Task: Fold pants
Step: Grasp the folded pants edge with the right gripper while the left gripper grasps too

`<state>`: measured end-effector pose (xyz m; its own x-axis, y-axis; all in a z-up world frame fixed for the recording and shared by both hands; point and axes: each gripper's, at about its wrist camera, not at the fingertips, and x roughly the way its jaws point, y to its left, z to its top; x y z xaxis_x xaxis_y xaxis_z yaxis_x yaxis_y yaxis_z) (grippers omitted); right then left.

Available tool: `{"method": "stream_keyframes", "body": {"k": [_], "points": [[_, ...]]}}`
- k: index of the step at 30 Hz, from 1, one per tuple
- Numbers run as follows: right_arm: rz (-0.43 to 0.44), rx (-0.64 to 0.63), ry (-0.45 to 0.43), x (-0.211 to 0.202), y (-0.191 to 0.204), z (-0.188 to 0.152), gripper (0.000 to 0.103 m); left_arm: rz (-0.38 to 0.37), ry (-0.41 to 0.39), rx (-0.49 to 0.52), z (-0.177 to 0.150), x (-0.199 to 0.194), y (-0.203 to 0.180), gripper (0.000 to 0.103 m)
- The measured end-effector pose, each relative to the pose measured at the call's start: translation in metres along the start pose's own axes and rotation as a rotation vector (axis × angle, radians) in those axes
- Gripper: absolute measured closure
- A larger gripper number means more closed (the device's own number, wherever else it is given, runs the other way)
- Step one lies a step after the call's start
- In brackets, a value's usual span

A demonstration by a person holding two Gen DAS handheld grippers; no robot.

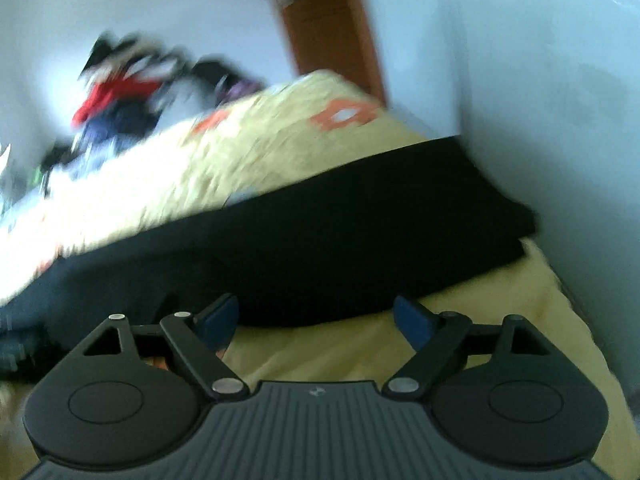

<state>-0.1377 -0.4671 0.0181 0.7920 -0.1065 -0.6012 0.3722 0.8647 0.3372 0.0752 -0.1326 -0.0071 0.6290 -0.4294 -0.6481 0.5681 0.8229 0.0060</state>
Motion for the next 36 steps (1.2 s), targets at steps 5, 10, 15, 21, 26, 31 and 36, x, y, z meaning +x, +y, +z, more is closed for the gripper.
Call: {"method": "stream_keyframes", "body": {"k": [5,10,15,21,26,31,36], "points": [[-0.035,-0.199,-0.112,-0.005,0.051,0.013,0.018,0.041,-0.046,-0.045,0.003,-0.013,0.011,0.018],[-0.097,-0.752,-0.372,-0.022,0.155,0.006,0.007,0.152,-0.092,-0.127,-0.002,-0.046,0.048,0.017],[0.102,-1.409,-0.550,-0.031,0.245,-0.054,0.000,0.288,-0.093,-0.293,-0.020,-0.084,0.108,0.017],[0.420,-1.350,-0.373,-0.014,0.344,-0.096,0.000,0.454,-0.126,-0.484,-0.049,-0.147,0.177,0.016],[0.658,-1.433,-0.307,-0.017,0.410,-0.161,0.001,0.518,-0.138,-0.567,-0.067,-0.189,0.219,0.014],[0.712,-1.517,-0.238,-0.003,0.467,-0.200,0.044,0.366,-0.108,-0.719,-0.086,-0.200,0.248,0.014],[0.626,-1.598,-0.182,0.018,0.488,-0.223,0.053,0.246,-0.089,-0.826,-0.101,-0.198,0.262,0.014]]}}
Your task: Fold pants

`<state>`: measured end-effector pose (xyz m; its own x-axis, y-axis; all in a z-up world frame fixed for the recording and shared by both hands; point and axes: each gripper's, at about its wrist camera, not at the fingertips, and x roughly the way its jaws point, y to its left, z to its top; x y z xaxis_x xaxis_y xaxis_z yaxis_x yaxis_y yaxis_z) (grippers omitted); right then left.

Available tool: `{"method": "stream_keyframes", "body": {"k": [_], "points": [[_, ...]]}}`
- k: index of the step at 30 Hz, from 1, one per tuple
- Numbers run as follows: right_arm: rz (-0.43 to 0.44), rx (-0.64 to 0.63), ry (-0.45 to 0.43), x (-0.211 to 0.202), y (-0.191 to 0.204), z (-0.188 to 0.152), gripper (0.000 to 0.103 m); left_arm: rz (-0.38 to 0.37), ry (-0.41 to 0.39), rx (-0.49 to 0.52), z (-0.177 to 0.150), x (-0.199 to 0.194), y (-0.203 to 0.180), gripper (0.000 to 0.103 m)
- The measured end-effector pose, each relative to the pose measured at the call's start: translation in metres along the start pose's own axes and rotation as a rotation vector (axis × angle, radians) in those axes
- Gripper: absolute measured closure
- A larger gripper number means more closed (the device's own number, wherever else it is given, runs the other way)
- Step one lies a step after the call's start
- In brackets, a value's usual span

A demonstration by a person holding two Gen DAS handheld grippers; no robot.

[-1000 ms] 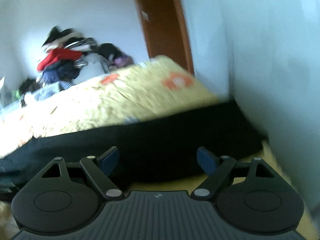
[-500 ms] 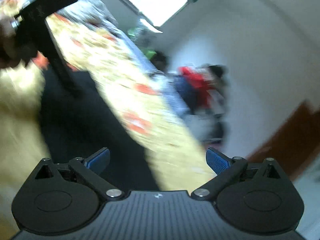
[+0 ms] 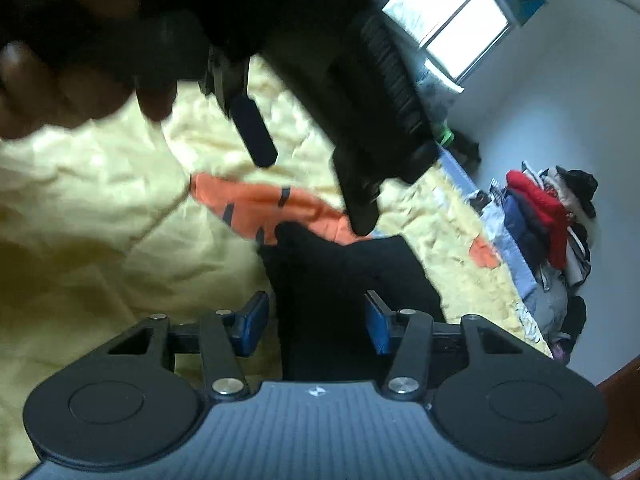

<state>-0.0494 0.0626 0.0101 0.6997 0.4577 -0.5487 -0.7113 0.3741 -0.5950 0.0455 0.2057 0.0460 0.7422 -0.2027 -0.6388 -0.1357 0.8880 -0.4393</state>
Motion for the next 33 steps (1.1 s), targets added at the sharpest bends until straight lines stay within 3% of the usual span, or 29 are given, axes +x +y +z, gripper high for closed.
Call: {"method": "stream_keyframes", "body": {"k": [7,10,11,16,20,23,24,28,31,33], "points": [[-0.118,-0.128,0.015,0.018,0.019,0.001,0.053,-0.194,0.167,-0.218,0.002,0.034,0.021,0.012],[-0.088,-0.128,0.011,0.025,0.022,0.003,0.075,-0.266,0.208,-0.335,-0.002,0.047,0.031,0.006],[-0.088,-0.118,0.005,0.025,0.022,0.002,0.077,-0.278,0.213,-0.365,-0.003,0.050,0.033,0.005],[0.019,0.134,-0.021,0.023,-0.010,-0.004,0.083,-0.338,0.215,-0.454,-0.004,0.057,0.037,0.001],[0.083,0.347,-0.047,0.019,-0.040,-0.011,0.088,-0.387,0.255,-0.457,-0.002,0.060,0.033,0.001],[0.132,0.473,-0.067,0.018,-0.058,-0.017,0.088,-0.350,0.226,-0.429,0.000,0.063,0.028,0.004],[0.144,0.501,-0.070,0.019,-0.062,-0.018,0.088,-0.323,0.208,-0.410,0.002,0.065,0.026,0.009],[0.174,0.544,-0.069,0.019,-0.065,-0.020,0.088,-0.258,0.152,-0.322,0.010,0.069,0.019,0.060],[0.192,0.565,-0.072,0.022,-0.069,-0.017,0.088,-0.228,0.103,-0.269,0.010,0.062,0.018,0.076],[0.212,0.586,-0.080,0.024,-0.074,-0.014,0.088,-0.208,0.063,-0.245,0.010,0.054,0.019,0.081]]}}
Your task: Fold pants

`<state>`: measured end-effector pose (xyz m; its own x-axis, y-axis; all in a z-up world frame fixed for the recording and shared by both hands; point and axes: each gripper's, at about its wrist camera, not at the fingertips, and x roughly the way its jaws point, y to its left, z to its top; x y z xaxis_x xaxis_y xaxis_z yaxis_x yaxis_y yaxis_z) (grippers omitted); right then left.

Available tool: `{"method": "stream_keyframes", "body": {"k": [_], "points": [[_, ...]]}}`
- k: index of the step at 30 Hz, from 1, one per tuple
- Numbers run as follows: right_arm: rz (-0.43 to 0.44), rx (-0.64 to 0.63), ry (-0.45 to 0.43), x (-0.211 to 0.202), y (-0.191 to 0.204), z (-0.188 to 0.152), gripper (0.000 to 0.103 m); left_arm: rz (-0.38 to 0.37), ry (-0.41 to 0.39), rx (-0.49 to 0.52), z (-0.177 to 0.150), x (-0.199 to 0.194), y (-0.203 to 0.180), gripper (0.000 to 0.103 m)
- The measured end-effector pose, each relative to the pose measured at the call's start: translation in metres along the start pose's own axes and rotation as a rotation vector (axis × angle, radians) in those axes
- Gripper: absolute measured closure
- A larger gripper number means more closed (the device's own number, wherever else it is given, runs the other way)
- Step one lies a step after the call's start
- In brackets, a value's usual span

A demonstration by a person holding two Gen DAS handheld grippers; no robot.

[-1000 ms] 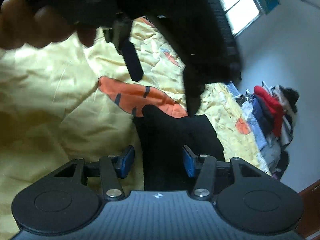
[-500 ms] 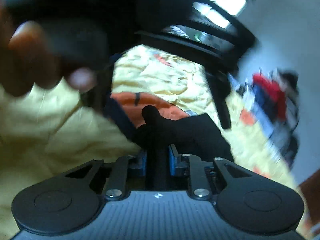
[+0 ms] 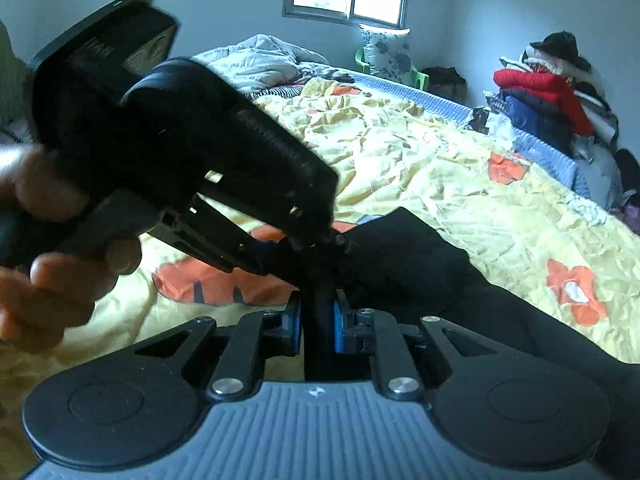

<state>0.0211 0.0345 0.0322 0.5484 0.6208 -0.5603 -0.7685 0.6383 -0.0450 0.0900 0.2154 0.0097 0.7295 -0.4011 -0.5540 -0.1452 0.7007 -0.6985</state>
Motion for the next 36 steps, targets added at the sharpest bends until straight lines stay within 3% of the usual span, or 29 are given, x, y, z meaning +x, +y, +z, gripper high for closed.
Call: {"method": "stream_keyframes", "body": {"k": [10,12,14,17,19,22,24,26,27,29,33,34,36], "points": [[0.113,0.031,-0.054,0.030,0.018,0.036,0.087,0.198,-0.216,0.180,0.008,-0.049,-0.009,0.084],[0.114,0.023,-0.043,0.038,0.026,0.040,0.085,0.247,-0.217,0.194,0.009,-0.048,-0.007,0.084],[0.090,0.017,0.006,0.045,0.030,0.042,0.075,0.262,-0.183,0.195,0.009,-0.040,-0.005,0.083],[0.093,0.058,-0.023,0.016,0.017,0.034,0.074,0.343,-0.219,0.271,0.000,-0.041,-0.017,0.073],[0.076,0.136,-0.066,-0.025,-0.010,0.018,0.074,0.420,-0.285,0.355,-0.007,-0.046,-0.032,0.066],[-0.062,0.269,-0.118,-0.092,-0.062,-0.022,0.071,0.480,-0.360,0.461,-0.012,-0.048,-0.059,0.043],[-0.204,0.392,-0.136,-0.137,-0.104,-0.060,0.062,0.477,-0.393,0.511,-0.019,-0.045,-0.080,0.036],[-0.323,0.540,-0.135,-0.180,-0.144,-0.104,0.043,0.460,-0.412,0.568,-0.029,-0.039,-0.103,0.031],[-0.383,0.607,-0.137,-0.201,-0.159,-0.129,0.042,0.444,-0.409,0.598,-0.035,-0.033,-0.116,0.028],[-0.497,0.741,-0.125,-0.243,-0.186,-0.181,0.042,0.380,-0.375,0.650,-0.049,-0.018,-0.137,0.024],[-0.699,0.916,-0.093,-0.306,-0.210,-0.263,0.044,0.221,-0.225,0.742,-0.088,0.024,-0.180,0.022],[-0.730,0.933,-0.129,-0.324,-0.208,-0.277,0.044,0.187,-0.188,0.767,-0.102,0.036,-0.191,0.022],[-0.874,1.010,-0.209,-0.365,-0.201,-0.300,0.044,0.138,-0.139,0.818,-0.127,0.055,-0.207,0.022]]}}
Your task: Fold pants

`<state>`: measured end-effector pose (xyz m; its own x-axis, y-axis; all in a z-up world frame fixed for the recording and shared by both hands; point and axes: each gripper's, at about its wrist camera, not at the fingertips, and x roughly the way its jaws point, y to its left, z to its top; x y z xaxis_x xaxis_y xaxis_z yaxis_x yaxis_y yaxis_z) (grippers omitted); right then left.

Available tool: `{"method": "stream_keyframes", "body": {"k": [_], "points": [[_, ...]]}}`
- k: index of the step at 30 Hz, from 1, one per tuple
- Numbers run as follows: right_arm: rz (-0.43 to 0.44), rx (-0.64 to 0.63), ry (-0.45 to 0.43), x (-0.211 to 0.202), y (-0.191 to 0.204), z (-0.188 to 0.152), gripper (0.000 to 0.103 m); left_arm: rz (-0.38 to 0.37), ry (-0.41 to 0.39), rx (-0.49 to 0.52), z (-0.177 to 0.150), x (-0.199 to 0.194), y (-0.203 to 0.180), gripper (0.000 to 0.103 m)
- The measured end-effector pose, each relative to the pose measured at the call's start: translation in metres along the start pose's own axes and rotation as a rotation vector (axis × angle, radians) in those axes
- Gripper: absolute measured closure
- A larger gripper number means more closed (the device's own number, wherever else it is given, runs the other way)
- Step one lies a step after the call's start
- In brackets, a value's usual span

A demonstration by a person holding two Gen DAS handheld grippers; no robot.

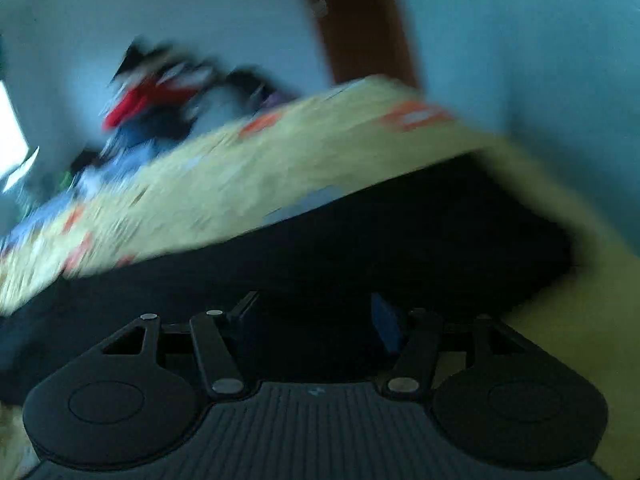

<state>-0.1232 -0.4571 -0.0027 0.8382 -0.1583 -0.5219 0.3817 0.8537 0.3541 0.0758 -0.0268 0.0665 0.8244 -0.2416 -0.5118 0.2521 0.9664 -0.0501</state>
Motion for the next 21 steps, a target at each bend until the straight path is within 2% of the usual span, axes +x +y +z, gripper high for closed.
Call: {"method": "stream_keyframes", "body": {"k": [2,3,5,6,10,14,18,19,20,21], "points": [[-0.046,0.150,-0.095,-0.025,-0.038,0.001,0.040,-0.055,0.015,0.052,-0.008,0.012,-0.029,0.022],[-0.012,0.239,-0.110,-0.031,-0.056,0.000,0.040,-0.076,0.020,0.075,-0.011,0.018,-0.043,0.022],[0.131,0.387,-0.080,-0.031,-0.085,-0.004,0.040,-0.117,0.028,0.112,-0.022,0.029,-0.067,0.022],[0.165,0.436,-0.061,-0.028,-0.094,-0.006,0.040,-0.135,0.032,0.125,-0.027,0.035,-0.076,0.021],[0.142,0.458,-0.021,-0.013,-0.097,-0.010,0.041,-0.171,0.055,0.161,-0.043,0.053,-0.105,0.021],[0.119,0.465,-0.061,-0.003,-0.092,-0.006,0.042,-0.187,0.073,0.186,-0.056,0.059,-0.123,0.021],[0.088,0.479,-0.102,-0.004,-0.091,-0.002,0.044,-0.210,0.110,0.176,-0.062,0.062,-0.125,0.021],[0.079,0.477,-0.102,-0.002,-0.091,-0.002,0.050,-0.210,0.111,0.175,-0.062,0.061,-0.124,0.021],[0.072,0.479,-0.103,-0.001,-0.092,-0.003,0.063,-0.208,0.111,0.175,-0.062,0.061,-0.123,0.020],[0.069,0.486,-0.100,0.000,-0.093,-0.003,0.072,-0.205,0.108,0.172,-0.061,0.061,-0.122,0.020]]}}
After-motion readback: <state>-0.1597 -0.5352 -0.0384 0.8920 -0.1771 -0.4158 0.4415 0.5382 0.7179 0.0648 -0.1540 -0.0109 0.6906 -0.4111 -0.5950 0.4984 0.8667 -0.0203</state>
